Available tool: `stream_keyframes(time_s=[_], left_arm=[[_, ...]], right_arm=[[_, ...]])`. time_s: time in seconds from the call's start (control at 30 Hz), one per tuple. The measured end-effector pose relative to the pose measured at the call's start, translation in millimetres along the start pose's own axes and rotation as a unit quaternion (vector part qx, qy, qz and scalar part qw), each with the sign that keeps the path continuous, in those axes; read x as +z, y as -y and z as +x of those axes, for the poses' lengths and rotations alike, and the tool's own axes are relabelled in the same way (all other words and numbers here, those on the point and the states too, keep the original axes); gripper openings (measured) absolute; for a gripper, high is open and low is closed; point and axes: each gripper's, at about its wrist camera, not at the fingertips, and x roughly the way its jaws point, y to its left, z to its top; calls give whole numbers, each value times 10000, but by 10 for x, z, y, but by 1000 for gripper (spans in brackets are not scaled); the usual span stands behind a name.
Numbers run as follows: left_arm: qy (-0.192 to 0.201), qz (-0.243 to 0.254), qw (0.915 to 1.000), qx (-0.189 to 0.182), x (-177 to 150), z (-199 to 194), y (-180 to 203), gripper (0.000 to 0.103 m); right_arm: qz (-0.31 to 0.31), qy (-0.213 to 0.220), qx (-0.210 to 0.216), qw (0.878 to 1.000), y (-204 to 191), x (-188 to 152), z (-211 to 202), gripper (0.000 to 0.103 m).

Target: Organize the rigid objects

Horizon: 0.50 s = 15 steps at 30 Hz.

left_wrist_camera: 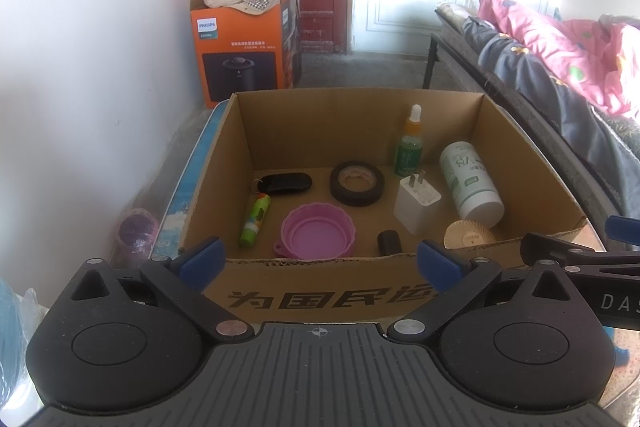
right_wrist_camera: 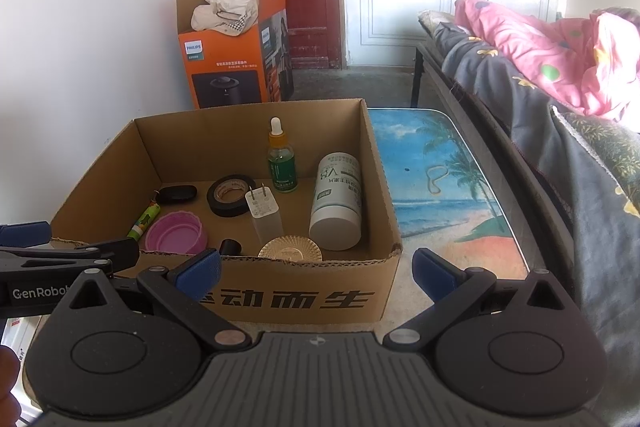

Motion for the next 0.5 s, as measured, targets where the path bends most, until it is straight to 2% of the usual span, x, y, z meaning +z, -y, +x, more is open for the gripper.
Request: stream_keyframes(time_s=[0.5], left_arm=[[-3,8,10000,4,4,0,-4,102]], right_arm=[[6,-8,6,10000,4,9,4,103]])
